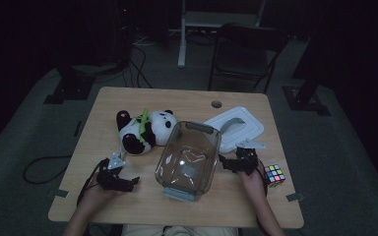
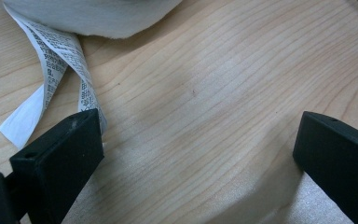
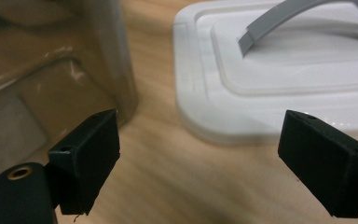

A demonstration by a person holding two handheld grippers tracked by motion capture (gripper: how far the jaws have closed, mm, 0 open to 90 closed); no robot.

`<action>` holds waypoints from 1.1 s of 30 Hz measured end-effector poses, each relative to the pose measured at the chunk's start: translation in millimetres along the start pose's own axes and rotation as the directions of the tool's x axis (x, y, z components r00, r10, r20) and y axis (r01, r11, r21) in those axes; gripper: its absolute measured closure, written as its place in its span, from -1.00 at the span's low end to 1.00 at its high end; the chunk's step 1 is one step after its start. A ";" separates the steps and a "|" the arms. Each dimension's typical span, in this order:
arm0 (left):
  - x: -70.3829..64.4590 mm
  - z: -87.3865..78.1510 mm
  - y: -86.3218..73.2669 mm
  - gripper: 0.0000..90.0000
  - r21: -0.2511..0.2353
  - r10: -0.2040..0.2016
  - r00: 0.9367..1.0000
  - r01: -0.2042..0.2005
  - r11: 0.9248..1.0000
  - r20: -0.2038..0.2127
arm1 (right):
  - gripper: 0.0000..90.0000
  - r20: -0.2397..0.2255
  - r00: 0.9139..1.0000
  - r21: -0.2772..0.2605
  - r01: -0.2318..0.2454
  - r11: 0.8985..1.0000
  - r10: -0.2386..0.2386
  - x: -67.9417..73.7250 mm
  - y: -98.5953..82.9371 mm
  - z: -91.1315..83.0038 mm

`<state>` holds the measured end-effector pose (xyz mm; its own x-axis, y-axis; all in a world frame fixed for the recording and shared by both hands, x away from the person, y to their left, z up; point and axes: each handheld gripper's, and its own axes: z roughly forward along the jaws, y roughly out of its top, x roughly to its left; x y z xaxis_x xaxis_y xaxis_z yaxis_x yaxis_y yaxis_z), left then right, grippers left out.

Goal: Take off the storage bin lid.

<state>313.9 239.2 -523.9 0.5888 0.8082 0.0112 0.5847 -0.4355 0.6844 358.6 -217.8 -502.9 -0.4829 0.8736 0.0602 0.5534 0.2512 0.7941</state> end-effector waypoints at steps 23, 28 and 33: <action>0.9 -0.8 -1.1 -0.95 -0.004 0.006 1.000 -0.006 1.000 0.009 | -0.72 0.034 0.999 0.068 0.029 0.997 -0.031 10.1 -41.3 -16.6; 1.1 -1.0 -1.2 -0.95 -0.003 0.009 1.000 -0.009 1.000 0.010 | -0.73 0.039 0.998 0.112 0.041 0.993 -0.046 12.4 -42.2 -15.1; 1.7 -1.4 -0.2 -0.95 0.009 0.017 1.000 -0.017 1.000 0.017 | -0.73 0.041 0.998 0.112 0.039 0.993 -0.044 12.6 -42.4 -15.2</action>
<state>314.0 241.2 -523.0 0.6081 0.7938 0.0107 0.5794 -0.4530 0.6776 318.7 -223.7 -526.7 -0.4783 0.8782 0.0005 0.6066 0.3300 0.7233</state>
